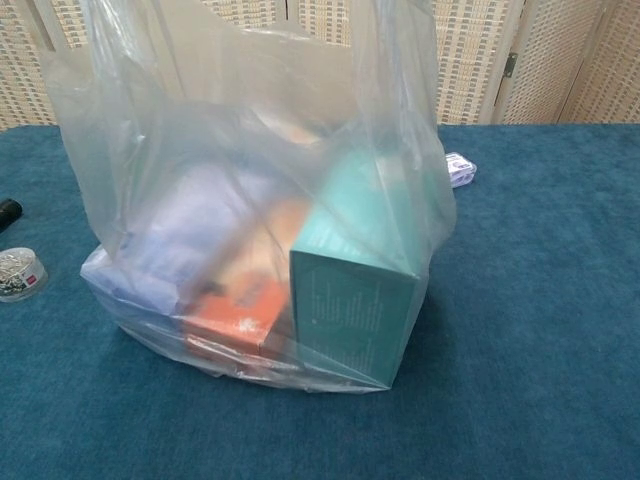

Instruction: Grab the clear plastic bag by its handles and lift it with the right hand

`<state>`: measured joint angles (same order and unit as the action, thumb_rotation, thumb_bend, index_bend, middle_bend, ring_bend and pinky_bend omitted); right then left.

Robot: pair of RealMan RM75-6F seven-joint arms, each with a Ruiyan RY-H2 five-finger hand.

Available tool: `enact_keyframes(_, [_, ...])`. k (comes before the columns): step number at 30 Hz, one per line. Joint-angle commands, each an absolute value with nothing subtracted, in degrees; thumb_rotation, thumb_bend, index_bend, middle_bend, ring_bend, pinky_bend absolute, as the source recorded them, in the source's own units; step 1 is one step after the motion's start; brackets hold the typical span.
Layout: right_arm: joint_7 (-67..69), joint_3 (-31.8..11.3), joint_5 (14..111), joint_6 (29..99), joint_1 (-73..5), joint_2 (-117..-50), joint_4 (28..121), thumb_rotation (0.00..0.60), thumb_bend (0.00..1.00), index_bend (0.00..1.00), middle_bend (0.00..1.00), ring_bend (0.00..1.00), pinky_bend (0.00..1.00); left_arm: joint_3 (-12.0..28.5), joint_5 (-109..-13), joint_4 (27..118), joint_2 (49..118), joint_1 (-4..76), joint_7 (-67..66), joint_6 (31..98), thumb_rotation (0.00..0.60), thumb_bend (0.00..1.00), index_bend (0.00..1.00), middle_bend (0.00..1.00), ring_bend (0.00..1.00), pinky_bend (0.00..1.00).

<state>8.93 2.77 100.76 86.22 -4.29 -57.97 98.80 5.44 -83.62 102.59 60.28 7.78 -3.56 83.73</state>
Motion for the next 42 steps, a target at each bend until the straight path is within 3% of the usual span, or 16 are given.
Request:
enact_keyframes(1, [8.9,2.9,100.8,86.3,-4.2,-57.9,98.8,0.6,0.0,0.08,0.19,0.12,0.21,6.9,-84.5,101.8,58.4,10.0,0.7,81.7,0.6,0.0,0.16,0.1,0.1,0.0])
enact_keyframes(9, [8.3,3.1,100.8,86.5,-4.2,-58.1,99.2,0.6,0.0,0.08,0.19,0.12,0.21,11.2,-86.6,98.0,57.1,16.1,12.2,78.4,0.6,0.01,0.17,0.13,0.17,0.04])
enact_keyframes(13, [7.8,3.1,100.8,86.4,-4.3,-58.2,99.5,0.6,0.0,0.08,0.19,0.12,0.21,13.7,-87.5,96.0,58.3,19.7,18.0,77.6,0.6,0.11,0.19,0.17,0.18,0.06])
enact_keyframes(20, [6.6,3.3,100.6,86.1,-4.4,-58.2,100.4,0.6,0.0,0.08,0.19,0.12,0.21,17.4,-88.6,92.6,62.4,25.6,26.1,77.6,0.6,0.12,0.19,0.2,0.19,0.06])
enact_keyframes(42, [6.1,3.7,99.9,85.4,-4.6,-57.8,101.5,0.6,0.0,0.08,0.19,0.12,0.21,19.0,-89.8,89.3,71.4,35.9,31.9,76.5,0.6,0.11,0.22,0.2,0.19,0.06])
